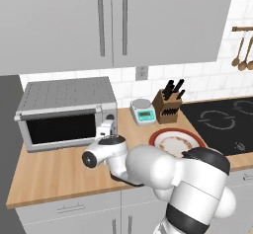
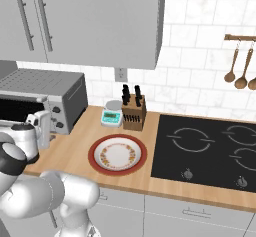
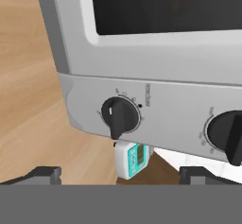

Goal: Pick up the kebab skewer and baguette bread, and place them inside the toaster oven. Close the toaster oven door and start by setting the timer.

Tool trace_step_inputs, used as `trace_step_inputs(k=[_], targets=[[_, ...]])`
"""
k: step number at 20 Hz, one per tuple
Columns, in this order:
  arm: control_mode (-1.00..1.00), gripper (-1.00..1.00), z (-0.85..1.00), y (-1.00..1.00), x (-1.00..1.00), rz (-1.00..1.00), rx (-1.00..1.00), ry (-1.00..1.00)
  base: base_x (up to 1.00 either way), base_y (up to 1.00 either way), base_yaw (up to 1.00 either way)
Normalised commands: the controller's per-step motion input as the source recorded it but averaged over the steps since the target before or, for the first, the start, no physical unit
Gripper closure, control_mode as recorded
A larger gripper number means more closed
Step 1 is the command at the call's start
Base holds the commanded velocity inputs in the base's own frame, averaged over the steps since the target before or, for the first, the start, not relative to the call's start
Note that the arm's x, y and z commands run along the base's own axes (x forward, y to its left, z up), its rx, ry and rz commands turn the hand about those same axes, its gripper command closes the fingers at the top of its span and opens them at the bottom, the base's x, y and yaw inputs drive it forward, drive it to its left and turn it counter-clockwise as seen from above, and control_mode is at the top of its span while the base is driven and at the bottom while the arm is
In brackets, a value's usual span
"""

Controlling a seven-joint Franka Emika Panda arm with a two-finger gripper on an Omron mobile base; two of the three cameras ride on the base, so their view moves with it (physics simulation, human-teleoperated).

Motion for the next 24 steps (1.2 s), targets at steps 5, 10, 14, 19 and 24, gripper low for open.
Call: trace_step_inputs(k=[5, 10, 14, 19, 24], targets=[[-1.0, -1.0, -0.02, -0.06, 0.0, 0.0, 0.0, 0.0, 0.0, 0.0, 0.0], [-1.0, -1.0, -0.01, 0.01, 0.16, 0.0, 0.0, 0.0, 0.0, 0.0, 0.0], [-1.0, -1.0, -0.01, 0.04, 0.21, 0.0, 0.0, -0.01, 0.0, 0.0, 0.0], [-1.0, -1.0, -0.2, 0.08, 0.08, 0.03, 0.0, -0.01, 0.0, 0.0, 0.0], [-1.0, -1.0, -0.24, 0.23, 0.02, 0.04, 0.0, -0.04, 0.0, 0.0, 0.0]])
